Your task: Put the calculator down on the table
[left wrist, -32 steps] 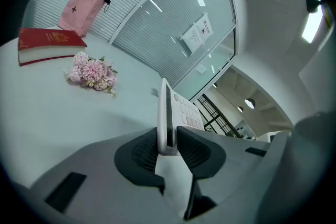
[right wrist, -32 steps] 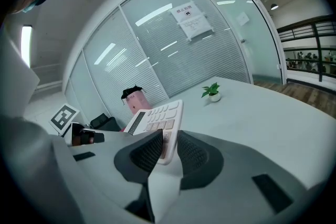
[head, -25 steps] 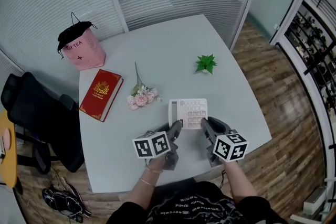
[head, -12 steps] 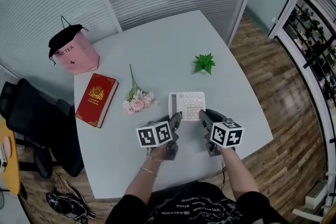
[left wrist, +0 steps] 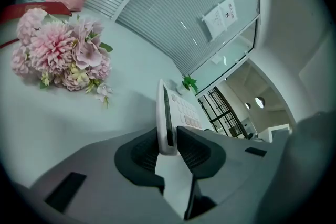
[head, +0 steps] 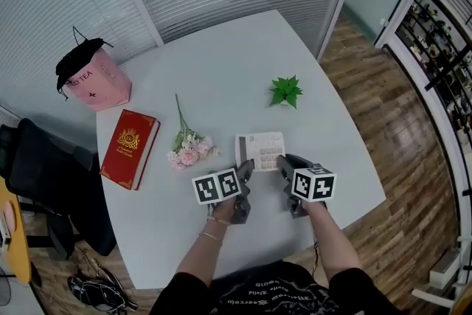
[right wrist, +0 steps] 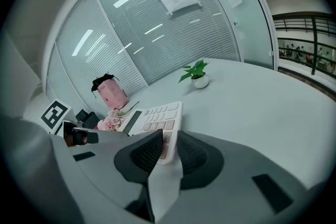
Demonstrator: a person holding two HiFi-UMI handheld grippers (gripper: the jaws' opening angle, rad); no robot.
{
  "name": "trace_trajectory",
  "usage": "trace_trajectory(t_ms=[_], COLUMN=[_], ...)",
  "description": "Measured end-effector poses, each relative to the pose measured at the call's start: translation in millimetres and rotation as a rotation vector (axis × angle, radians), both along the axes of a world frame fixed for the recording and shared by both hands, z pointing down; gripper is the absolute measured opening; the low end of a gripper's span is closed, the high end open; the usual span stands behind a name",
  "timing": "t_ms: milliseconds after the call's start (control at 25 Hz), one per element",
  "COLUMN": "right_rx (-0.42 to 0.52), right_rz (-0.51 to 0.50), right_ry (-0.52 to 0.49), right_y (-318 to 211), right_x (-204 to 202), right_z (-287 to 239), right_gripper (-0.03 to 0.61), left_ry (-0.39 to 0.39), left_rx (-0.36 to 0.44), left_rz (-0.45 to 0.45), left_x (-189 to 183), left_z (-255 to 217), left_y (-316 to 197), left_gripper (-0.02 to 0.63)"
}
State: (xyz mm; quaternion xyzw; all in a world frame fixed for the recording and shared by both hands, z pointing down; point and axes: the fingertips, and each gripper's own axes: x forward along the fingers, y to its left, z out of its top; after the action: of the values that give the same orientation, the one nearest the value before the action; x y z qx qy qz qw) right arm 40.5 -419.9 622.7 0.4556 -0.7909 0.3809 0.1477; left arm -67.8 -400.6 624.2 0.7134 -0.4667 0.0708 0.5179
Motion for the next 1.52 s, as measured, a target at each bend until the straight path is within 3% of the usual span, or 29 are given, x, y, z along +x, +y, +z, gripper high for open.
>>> trace_trajectory(t_ms=[520,920,1320,1480,1520], right_rx=[-0.056,-0.053,-0.062,-0.042,-0.034], right_rz=[-0.008,-0.042,-0.059,-0.049,-0.045], right_ry=[0.051,0.087,0.143,0.168,0.169], right_y=[-28.3,-45.0,-50.7,-52.4,-52.6], right_x=[3.7,1.6,1.4,3.6,4.7], right_z=[31.0,35.7,42.3,40.6,39.5], right_gripper=[0.095,0.095,0.097,0.134,0.166], left_ry=[-0.044,-0.057,-0.157,-0.217,-0.218], left_rx=[-0.041,-0.050,0.002,0.026,0.029], left_rz=[0.016,-0.024,0.035,0.025,0.021], left_x=[3.9,2.0,3.5,-0.3,-0.1], left_z=[25.1,29.2,27.2,26.8,26.6], left_y=[-28.7,-41.5,-46.4,-45.8,-44.9], left_gripper=[0.109,0.109,0.118,0.172,0.216])
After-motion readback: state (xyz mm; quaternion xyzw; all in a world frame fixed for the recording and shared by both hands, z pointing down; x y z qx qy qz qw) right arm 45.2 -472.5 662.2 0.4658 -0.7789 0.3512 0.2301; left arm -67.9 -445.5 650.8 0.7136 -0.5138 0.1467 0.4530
